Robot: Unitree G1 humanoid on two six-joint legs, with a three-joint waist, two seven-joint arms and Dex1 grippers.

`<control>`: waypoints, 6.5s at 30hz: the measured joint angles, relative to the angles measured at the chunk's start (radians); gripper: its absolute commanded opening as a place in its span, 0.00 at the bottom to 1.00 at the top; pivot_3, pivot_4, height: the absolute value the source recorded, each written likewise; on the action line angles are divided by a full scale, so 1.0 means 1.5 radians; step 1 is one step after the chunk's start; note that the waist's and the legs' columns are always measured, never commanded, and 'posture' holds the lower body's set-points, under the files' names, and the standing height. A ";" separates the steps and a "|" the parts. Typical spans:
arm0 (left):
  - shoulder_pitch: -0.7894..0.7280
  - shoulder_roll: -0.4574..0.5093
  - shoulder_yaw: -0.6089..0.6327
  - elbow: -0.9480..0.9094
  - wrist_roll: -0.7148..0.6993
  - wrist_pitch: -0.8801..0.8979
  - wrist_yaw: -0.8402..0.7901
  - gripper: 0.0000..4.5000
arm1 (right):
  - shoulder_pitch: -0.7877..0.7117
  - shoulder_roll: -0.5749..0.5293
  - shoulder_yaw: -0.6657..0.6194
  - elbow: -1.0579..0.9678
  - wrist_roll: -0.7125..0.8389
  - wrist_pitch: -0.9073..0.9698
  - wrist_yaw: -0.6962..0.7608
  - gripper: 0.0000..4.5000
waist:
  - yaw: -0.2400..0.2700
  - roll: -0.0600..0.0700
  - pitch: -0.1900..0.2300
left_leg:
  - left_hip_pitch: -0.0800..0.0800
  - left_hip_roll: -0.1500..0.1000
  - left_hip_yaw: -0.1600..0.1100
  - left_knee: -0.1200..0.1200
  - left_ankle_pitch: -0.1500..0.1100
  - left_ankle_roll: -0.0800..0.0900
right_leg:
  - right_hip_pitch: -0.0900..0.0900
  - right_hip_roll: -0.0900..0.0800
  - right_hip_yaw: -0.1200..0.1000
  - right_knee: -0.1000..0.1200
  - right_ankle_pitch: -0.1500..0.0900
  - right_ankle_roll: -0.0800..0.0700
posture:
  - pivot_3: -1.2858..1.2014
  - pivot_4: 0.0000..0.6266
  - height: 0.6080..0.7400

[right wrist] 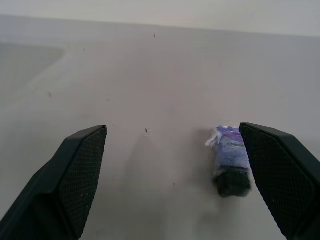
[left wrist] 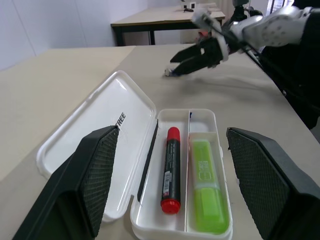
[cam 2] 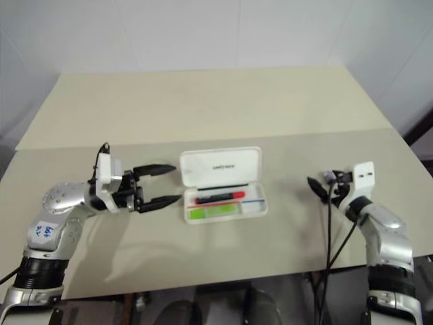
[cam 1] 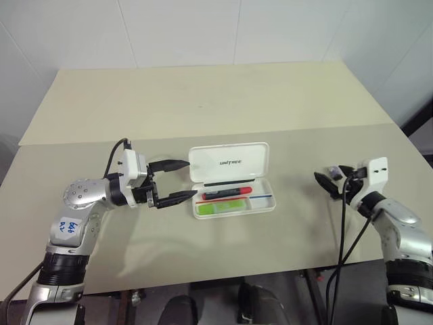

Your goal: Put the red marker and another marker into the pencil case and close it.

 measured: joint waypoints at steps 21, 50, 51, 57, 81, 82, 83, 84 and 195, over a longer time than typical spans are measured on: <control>0.000 0.015 0.001 0.000 0.000 0.001 -0.001 0.82 | -0.086 0.011 -0.010 0.215 -0.010 -0.111 -0.014 0.86 | 0.001 0.000 0.000 | 0.000 0.000 0.000 0.001 0.000 0.000 | 0.000 0.000 0.000 0.000 0.000 0.000 | 0.52 0.24 1.00; 0.013 0.010 0.001 -0.004 0.000 0.000 0.006 0.82 | -0.074 0.052 0.071 -0.013 0.006 -0.051 0.055 0.09 | -0.010 0.000 0.000 | 0.000 0.000 -0.001 0.000 0.001 -0.001 | 0.000 0.000 0.000 0.001 0.000 0.000 | 0.52 0.24 1.00; 0.015 0.010 0.001 -0.004 0.000 0.000 0.006 0.82 | -0.074 0.052 0.088 -0.031 0.005 -0.060 0.072 0.09 | -0.011 0.000 0.000 | 0.000 0.000 -0.001 0.000 0.001 -0.001 | 0.000 0.000 0.000 0.001 0.000 0.000 | 0.52 0.24 1.00; 0.032 0.010 0.003 -0.008 -0.002 0.000 0.012 0.82 | -0.071 0.025 0.165 -0.101 -0.004 -0.118 0.212 0.09 | -0.003 0.000 0.000 | 0.000 0.000 -0.001 0.000 0.001 -0.001 | 0.000 0.000 0.000 0.001 0.000 0.000 | 0.52 0.24 1.00; 0.094 0.016 0.031 -0.098 -0.007 0.027 0.056 0.82 | -0.171 0.009 0.278 0.113 -0.077 -0.269 0.494 0.09 | -0.001 0.000 0.000 | 0.000 0.000 -0.001 0.001 0.001 -0.001 | 0.000 0.000 0.000 0.001 0.000 0.000 | 0.52 0.24 1.00; 0.095 0.017 0.034 -0.103 -0.007 0.029 0.056 0.82 | -0.174 0.009 0.278 0.117 -0.078 -0.272 0.497 0.09 | -0.001 0.000 0.000 | 0.000 0.000 -0.001 0.001 0.001 -0.001 | 0.000 0.000 0.000 0.001 0.000 0.000 | 0.52 0.24 1.00; 0.095 0.018 0.038 -0.106 -0.008 0.029 0.056 0.82 | -0.176 0.009 0.278 0.122 -0.079 -0.277 0.499 0.09 | -0.001 0.000 0.000 | 0.000 0.000 -0.001 0.001 0.001 -0.001 | 0.000 0.000 0.000 0.001 0.000 0.000 | 0.52 0.24 1.00; 0.096 0.020 0.044 -0.107 -0.008 0.030 0.056 0.82 | -0.176 0.009 0.278 0.125 -0.079 -0.281 0.502 0.09 | -0.001 0.000 0.000 | 0.000 0.000 -0.001 0.001 0.001 -0.001 | 0.000 0.000 0.000 0.001 0.000 0.000 | 0.52 0.24 1.00; -0.114 -0.111 -0.084 0.261 0.152 -0.220 -0.053 0.01 | 0.001 -0.154 0.095 -0.156 0.138 -0.023 0.459 1.00 | 0.018 -0.003 -0.001 | 0.000 0.000 0.000 0.002 0.001 0.000 | 0.001 0.000 -0.002 0.001 0.000 0.000 | 0.52 0.24 1.00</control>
